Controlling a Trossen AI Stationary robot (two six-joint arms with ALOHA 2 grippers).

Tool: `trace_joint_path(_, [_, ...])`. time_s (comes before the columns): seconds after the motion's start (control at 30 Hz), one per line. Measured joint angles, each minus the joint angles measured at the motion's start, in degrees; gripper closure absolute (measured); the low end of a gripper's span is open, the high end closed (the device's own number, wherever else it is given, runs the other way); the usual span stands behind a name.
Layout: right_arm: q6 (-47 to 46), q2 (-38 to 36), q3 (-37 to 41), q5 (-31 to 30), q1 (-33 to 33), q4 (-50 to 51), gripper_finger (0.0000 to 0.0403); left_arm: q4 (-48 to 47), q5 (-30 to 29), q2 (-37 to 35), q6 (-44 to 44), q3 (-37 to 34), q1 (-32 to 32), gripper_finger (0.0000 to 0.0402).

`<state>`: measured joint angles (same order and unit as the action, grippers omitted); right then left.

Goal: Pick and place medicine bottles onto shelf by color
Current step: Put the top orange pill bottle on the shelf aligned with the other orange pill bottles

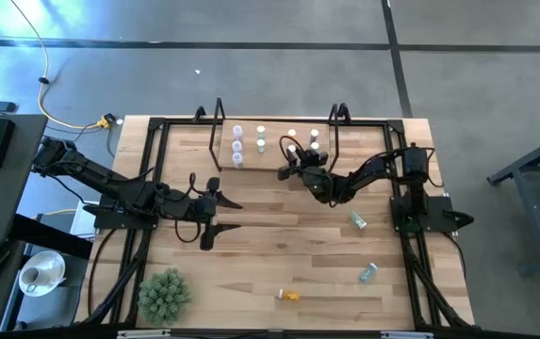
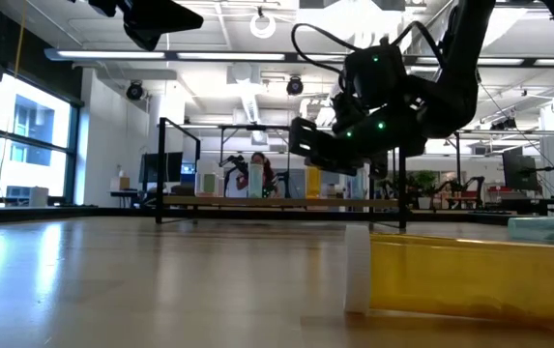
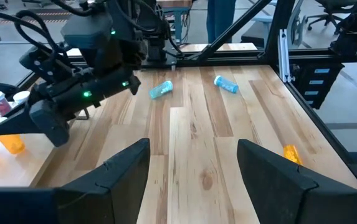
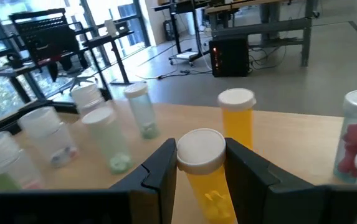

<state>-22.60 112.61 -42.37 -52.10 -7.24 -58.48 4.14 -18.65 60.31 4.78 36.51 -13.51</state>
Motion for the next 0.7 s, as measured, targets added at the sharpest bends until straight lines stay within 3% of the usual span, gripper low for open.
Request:
trace_joint_path(0.27, [-2.04, 0.01, 0.0, 3.84, -1.79, 1.34, 0.03, 0.0, 0.0, 0.0, 0.0, 0.01, 0.02, 0.017])
trace_joint_path(0.7, [-3.05, -0.15, -0.07, 3.72, -1.78, 3.07, 0.03, 0.0, 0.0, 0.0, 0.02, -0.02, 0.02, 0.017])
